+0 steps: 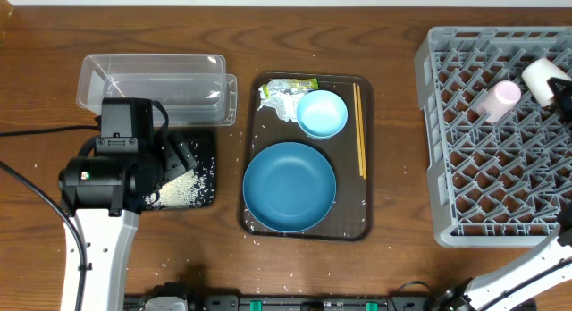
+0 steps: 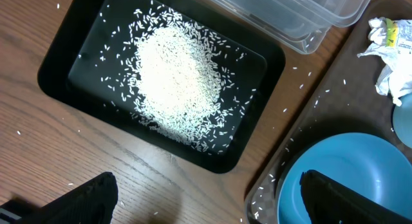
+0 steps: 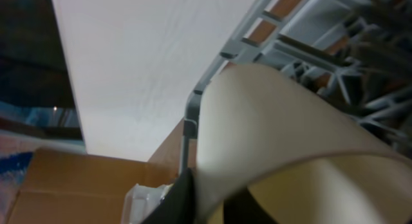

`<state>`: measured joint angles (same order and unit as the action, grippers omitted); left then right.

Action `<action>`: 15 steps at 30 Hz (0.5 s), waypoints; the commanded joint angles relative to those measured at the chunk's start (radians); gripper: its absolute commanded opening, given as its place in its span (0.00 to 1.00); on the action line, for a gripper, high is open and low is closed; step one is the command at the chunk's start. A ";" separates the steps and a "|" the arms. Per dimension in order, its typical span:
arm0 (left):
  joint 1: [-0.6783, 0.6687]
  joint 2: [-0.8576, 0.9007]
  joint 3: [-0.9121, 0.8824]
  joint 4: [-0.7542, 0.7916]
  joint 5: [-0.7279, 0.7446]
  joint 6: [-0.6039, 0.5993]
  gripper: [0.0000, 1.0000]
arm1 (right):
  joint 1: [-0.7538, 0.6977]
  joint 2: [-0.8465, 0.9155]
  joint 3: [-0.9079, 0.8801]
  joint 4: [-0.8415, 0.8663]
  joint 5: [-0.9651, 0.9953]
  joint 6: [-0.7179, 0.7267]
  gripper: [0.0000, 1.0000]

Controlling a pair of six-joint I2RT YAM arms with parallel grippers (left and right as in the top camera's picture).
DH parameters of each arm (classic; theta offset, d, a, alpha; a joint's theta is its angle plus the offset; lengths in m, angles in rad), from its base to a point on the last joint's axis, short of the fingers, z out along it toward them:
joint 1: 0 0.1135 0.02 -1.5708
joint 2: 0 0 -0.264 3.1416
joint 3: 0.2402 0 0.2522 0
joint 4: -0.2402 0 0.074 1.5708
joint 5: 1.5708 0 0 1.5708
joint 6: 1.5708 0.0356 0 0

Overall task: Sort waste into correct bins and load items into the dishwasher rack
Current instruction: 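Carry the white cup with the right gripper into the grey rack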

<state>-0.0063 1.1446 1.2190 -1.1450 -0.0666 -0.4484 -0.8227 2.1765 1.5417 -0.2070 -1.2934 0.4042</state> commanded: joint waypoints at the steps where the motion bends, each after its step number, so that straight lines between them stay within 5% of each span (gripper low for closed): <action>1: 0.006 0.000 0.008 -0.003 -0.005 0.002 0.93 | -0.042 0.025 -0.008 -0.012 0.006 0.003 0.19; 15: 0.006 0.000 0.008 -0.003 -0.005 0.002 0.93 | -0.171 -0.098 -0.008 -0.155 0.032 0.003 0.30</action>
<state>-0.0063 1.1446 1.2190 -1.1450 -0.0666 -0.4484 -0.9741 2.1704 1.5391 -0.3470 -1.2690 0.4107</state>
